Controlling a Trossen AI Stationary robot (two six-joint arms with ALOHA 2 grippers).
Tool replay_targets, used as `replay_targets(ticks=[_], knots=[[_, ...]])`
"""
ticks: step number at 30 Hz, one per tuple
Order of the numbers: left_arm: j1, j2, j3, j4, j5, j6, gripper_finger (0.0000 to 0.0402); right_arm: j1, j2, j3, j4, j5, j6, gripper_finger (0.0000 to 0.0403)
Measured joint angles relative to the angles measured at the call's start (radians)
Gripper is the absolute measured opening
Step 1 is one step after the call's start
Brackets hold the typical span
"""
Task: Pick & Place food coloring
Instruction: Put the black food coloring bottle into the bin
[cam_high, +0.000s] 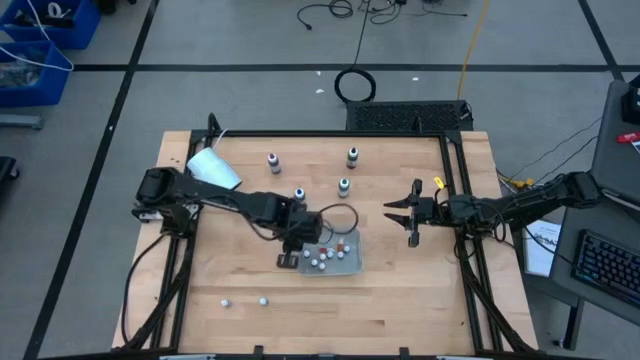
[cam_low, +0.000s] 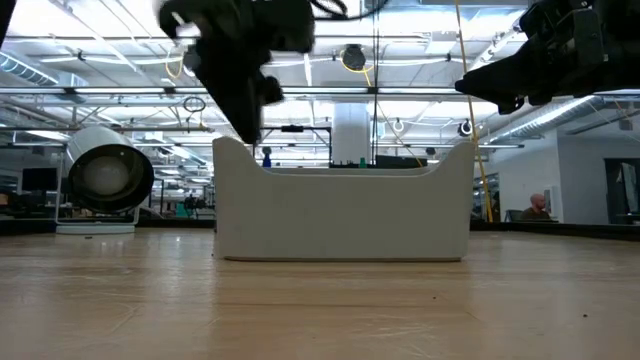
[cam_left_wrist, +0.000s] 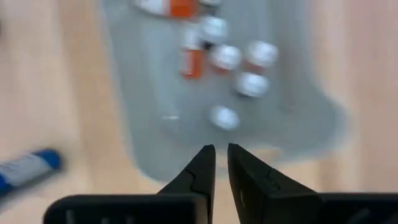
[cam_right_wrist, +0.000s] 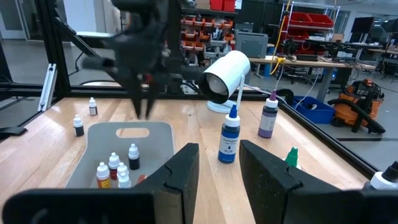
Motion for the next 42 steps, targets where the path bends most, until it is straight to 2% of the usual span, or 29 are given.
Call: replay_targets(ticks=[4,8,15,20,27,33,38,42], knots=[[-0.082,-0.016,-0.005,-0.133,0.074,-0.155,0.0036,0.000,0.001,0.000,-0.010,0.000,0.000,0.0105],[-0.195,-0.022,-0.032,-0.136,0.034,-0.311,0.0046,0.000,0.002,0.000,-0.010,0.000,-0.001,0.0105],[-0.387,-0.019,-0.060,-0.055,-0.134,-0.535,0.0124,0.000,0.002,0.000,-0.007,0.000,0.000,0.0105],[-0.476,-0.019,-0.100,0.068,-0.155,-0.620,0.0191,0.000,0.002,0.000,0.003,0.000,0.000,0.0105],[-0.525,-0.019,-0.167,0.094,-0.163,-0.774,0.0237,0.000,0.002,0.000,0.006,0.000,0.001,0.0105],[-0.536,-0.019,-0.258,0.170,-0.125,-0.850,0.0241,0.000,0.002,0.000,0.011,0.000,0.015,0.0105],[-0.535,-0.019,-0.309,0.273,-0.109,-0.848,0.0241,0.000,0.002,0.000,0.012,0.000,0.019,0.0105],[-0.526,-0.019,-0.315,0.281,-0.109,-0.846,0.0241,0.000,0.002,0.000,0.012,0.000,0.019,0.0105]])
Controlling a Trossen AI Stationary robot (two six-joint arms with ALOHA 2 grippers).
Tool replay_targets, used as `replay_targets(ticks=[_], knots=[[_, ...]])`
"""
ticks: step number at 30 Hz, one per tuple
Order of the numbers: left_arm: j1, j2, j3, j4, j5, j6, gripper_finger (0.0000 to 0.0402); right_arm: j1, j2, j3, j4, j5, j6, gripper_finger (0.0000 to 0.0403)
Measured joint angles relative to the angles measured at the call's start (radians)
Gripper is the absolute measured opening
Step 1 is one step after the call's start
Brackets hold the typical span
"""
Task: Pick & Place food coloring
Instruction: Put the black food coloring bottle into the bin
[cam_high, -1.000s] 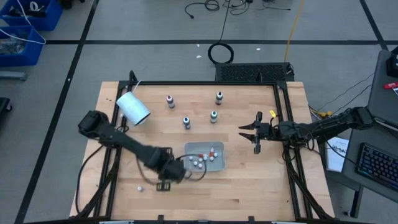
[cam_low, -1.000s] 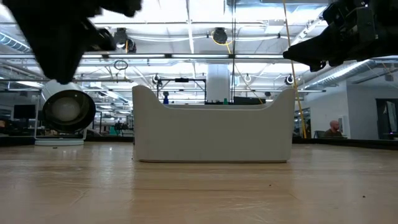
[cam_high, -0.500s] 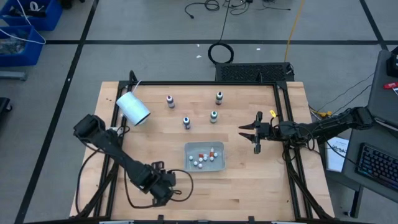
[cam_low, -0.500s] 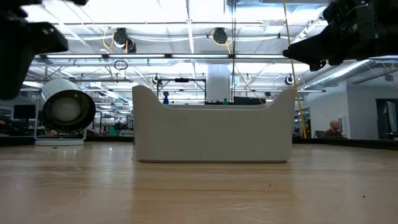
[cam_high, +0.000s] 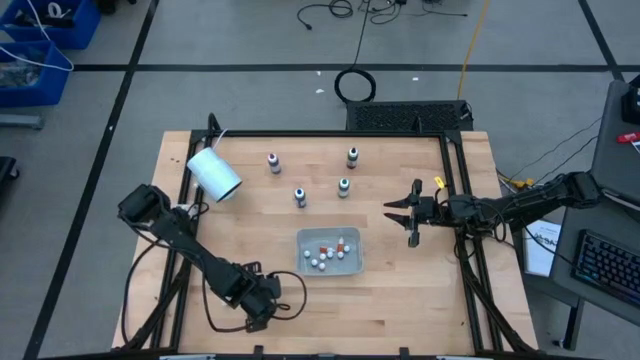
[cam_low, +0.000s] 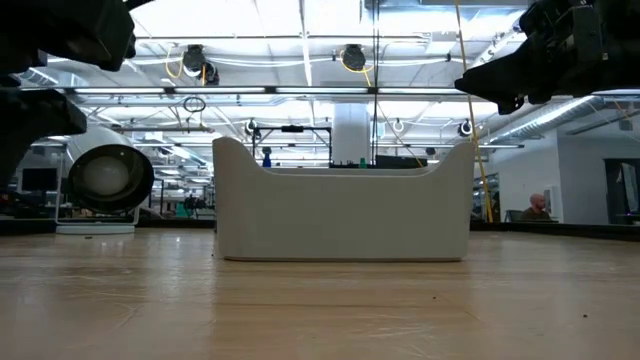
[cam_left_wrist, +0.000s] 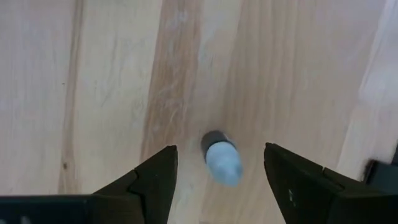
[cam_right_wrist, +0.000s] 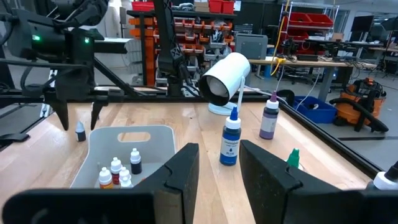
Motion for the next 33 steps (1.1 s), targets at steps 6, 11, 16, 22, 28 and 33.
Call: replay_targets(ticks=[6,11,16,22,28,33], knots=[[0.000,0.000,0.000,-0.012,0.018,0.011,0.0241,0.000,0.000,0.000,0.000,0.000,0.000,0.0105],[0.000,0.000,0.000,-0.012,0.021,0.011,0.0241,0.000,0.000,0.000,0.000,0.000,0.000,0.0105],[0.000,0.000,0.000,-0.011,0.018,0.023,0.0230,0.000,0.000,0.000,0.000,0.000,-0.001,0.0105],[0.000,0.000,0.000,-0.010,0.018,0.033,0.0162,0.000,0.000,0.000,0.000,0.000,-0.001,0.0105],[0.012,0.000,0.000,0.007,0.017,0.056,0.0096,0.000,0.000,0.000,0.000,0.000,-0.001,0.0105],[0.019,0.000,0.000,0.011,0.018,0.103,0.0059,0.000,0.000,0.000,0.000,0.000,0.000,0.0105]])
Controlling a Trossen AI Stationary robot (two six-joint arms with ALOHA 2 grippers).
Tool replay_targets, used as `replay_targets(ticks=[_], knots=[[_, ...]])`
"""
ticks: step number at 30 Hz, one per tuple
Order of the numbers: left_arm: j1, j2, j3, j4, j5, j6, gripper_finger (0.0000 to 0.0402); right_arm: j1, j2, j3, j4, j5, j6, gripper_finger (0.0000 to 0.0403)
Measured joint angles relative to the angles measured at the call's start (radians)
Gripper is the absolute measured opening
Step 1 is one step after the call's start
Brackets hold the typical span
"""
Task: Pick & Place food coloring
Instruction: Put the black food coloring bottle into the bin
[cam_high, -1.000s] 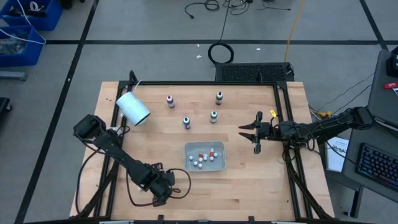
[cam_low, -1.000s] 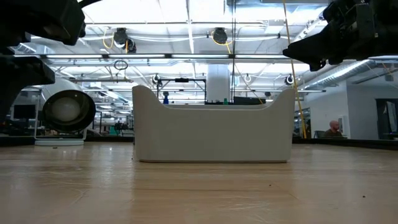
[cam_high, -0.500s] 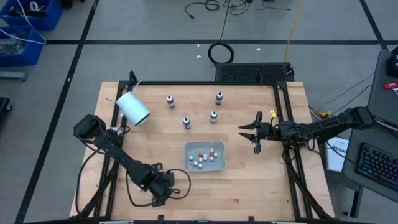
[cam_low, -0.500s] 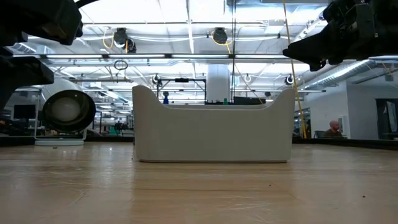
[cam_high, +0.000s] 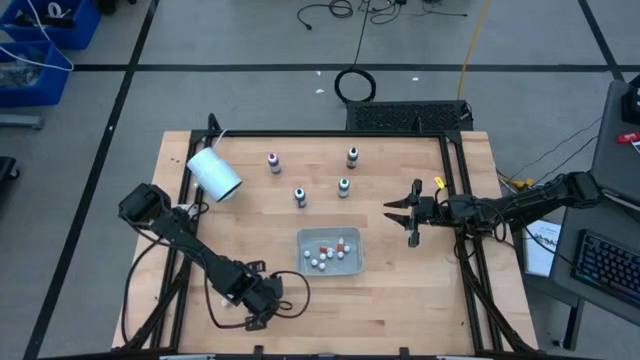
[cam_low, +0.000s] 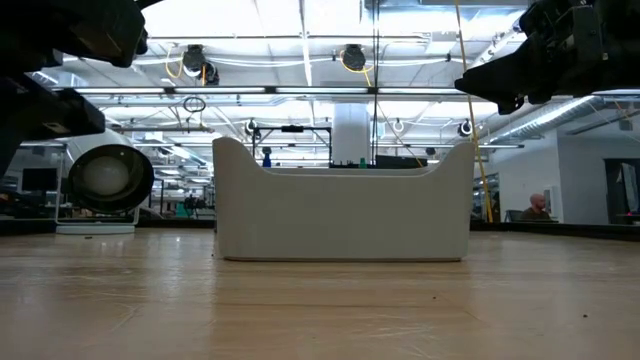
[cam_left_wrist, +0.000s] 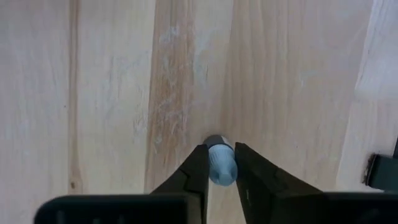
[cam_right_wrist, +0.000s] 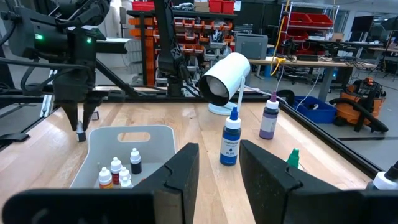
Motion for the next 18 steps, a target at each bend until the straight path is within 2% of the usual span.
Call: replay_targets(ticks=[7,11,14,18], knots=[[0.015,0.001,0.010,-0.004,0.004,0.093,0.0056,0.000,0.000,0.000,0.000,0.000,0.000,0.0105],[0.047,0.002,0.062,-0.025,0.003,0.200,0.0056,0.000,0.000,0.000,0.000,0.000,0.000,0.0105],[0.078,0.002,0.131,-0.108,-0.002,0.297,0.0056,0.000,0.000,0.000,0.000,0.000,0.000,0.0105],[0.124,0.002,0.263,-0.276,-0.068,0.442,0.0056,0.000,0.000,0.000,0.000,0.000,0.000,0.0105]])
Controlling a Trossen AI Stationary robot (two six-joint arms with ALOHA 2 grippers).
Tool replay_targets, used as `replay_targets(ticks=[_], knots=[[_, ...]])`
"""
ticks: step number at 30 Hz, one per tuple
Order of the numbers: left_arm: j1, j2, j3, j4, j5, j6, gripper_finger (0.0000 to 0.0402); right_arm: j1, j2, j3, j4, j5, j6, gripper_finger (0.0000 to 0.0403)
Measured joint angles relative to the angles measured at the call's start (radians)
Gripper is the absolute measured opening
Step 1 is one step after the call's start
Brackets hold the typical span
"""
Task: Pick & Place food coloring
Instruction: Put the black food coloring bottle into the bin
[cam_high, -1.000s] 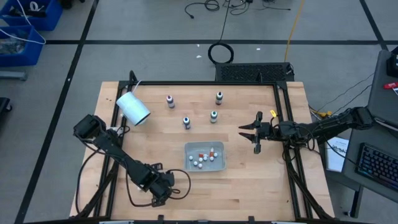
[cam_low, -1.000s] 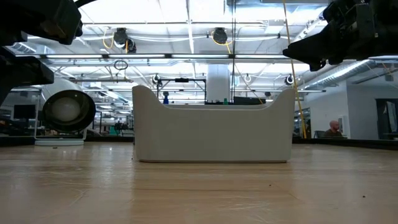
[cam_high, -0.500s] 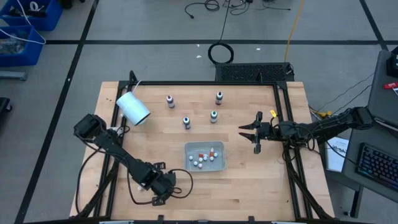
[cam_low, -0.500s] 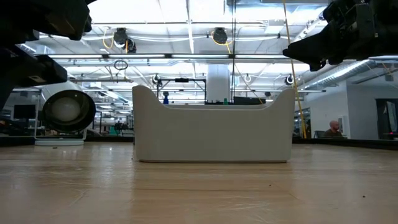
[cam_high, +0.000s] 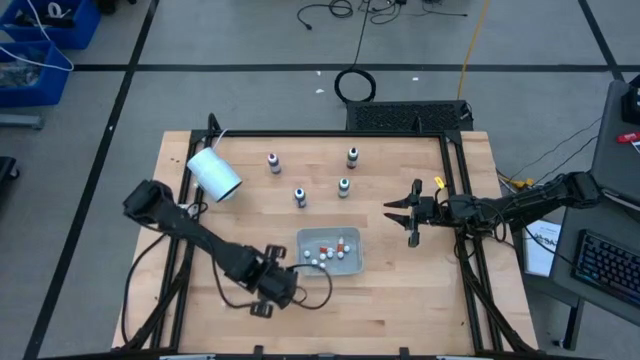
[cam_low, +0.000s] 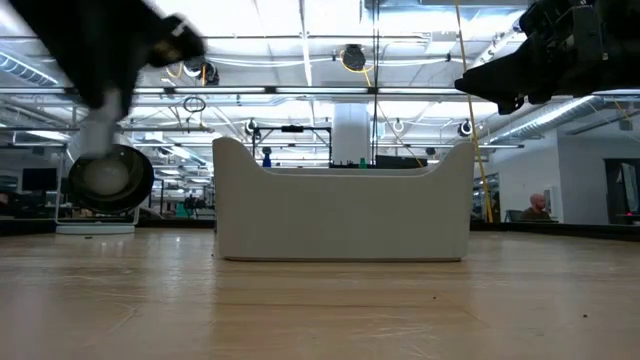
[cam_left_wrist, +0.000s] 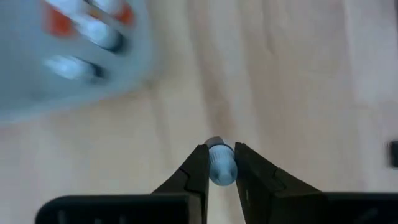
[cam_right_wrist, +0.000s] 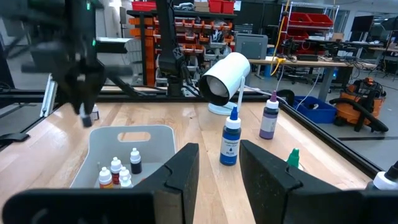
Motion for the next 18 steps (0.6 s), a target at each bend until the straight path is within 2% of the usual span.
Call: replay_targets(ticks=[3,7,13,18], knots=[[0.045,0.000,0.096,-0.093,-0.061,0.127,0.0056,0.000,0.000,0.000,-0.003,0.000,-0.001,0.0104],[0.132,-0.002,0.172,-0.082,-0.087,0.325,0.0056,0.000,0.000,0.000,-0.010,0.000,-0.003,0.0105],[0.317,-0.002,0.136,-0.072,-0.014,0.516,0.0056,0.000,0.000,0.000,-0.018,0.000,-0.003,0.0104],[0.416,-0.001,0.131,0.003,0.063,0.653,0.0056,0.000,0.000,0.000,-0.018,0.000,-0.003,0.0105]])
